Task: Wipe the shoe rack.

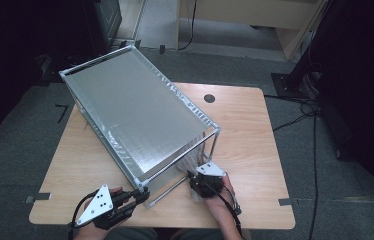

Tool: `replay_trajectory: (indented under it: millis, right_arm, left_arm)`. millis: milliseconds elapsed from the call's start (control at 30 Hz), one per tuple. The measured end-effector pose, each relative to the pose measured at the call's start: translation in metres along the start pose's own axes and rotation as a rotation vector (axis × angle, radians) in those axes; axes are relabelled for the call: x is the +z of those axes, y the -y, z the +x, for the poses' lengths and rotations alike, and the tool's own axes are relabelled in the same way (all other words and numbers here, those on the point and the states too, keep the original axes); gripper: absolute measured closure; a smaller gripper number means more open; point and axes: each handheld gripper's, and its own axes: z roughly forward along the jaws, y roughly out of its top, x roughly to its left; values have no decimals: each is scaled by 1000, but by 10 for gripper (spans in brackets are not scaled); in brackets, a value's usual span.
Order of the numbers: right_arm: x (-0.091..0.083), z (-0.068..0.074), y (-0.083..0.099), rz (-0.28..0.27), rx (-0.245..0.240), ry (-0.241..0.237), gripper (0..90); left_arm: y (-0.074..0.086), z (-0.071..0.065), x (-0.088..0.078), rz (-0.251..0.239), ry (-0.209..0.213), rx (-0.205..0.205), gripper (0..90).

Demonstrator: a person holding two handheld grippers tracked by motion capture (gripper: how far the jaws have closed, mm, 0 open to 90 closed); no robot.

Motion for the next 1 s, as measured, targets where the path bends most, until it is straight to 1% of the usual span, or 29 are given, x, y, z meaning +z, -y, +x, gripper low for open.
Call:
replay_trajectory:
  millis: [133,200,233,333,400,467,500,600,667,700,733,767,800,833,900,967,1000]
  right_arm:
    - [-2,17,1,21,-23,-81,635]
    - [-4,24,0,39,-20,-137,636]
    - [-5,28,1,47,-30,-161,635]
    - [-9,38,1,74,-76,-237,635]
    - [-13,39,1,98,-118,-275,635]
    - [-17,36,2,112,-149,-288,635]
    - [-20,32,3,117,-168,-286,635]
    - [-30,15,8,128,-195,-252,637]
    - [-35,1,12,133,-195,-200,635]
    - [-35,1,12,133,-195,-200,635]
    - [-39,-6,13,141,-183,-187,626]
    - [-46,-17,13,149,-153,-209,552]
    - [-48,-19,12,140,-160,-224,513]
    - [-50,-19,12,128,-157,-225,477]
    - [-54,-19,8,72,-149,-230,391]
    - [-52,-17,4,33,-136,-241,356]
    - [-50,-16,3,36,-135,-236,358]
  left_arm:
    - [0,1,4,-1,6,-14,809]
    - [-1,1,7,0,8,-20,808]
    - [-1,0,9,1,7,-18,808]
    - [-4,-3,16,12,8,-14,809]
    - [-6,-5,22,22,6,0,810]
    - [-9,-8,29,35,6,12,811]
    - [-10,-9,33,40,5,18,812]
    - [-14,-12,45,53,8,25,812]
    - [-16,-12,53,59,20,11,811]
    - [-16,-12,53,59,20,11,810]
    - [-18,-13,57,65,21,17,810]
    - [-19,-15,61,67,21,22,809]
    - [-20,-15,62,71,23,22,807]
    - [-20,-16,62,73,23,23,803]
    - [-22,-15,61,69,21,24,772]
    - [-24,-14,59,61,19,22,743]
    - [-26,-14,58,60,26,25,742]
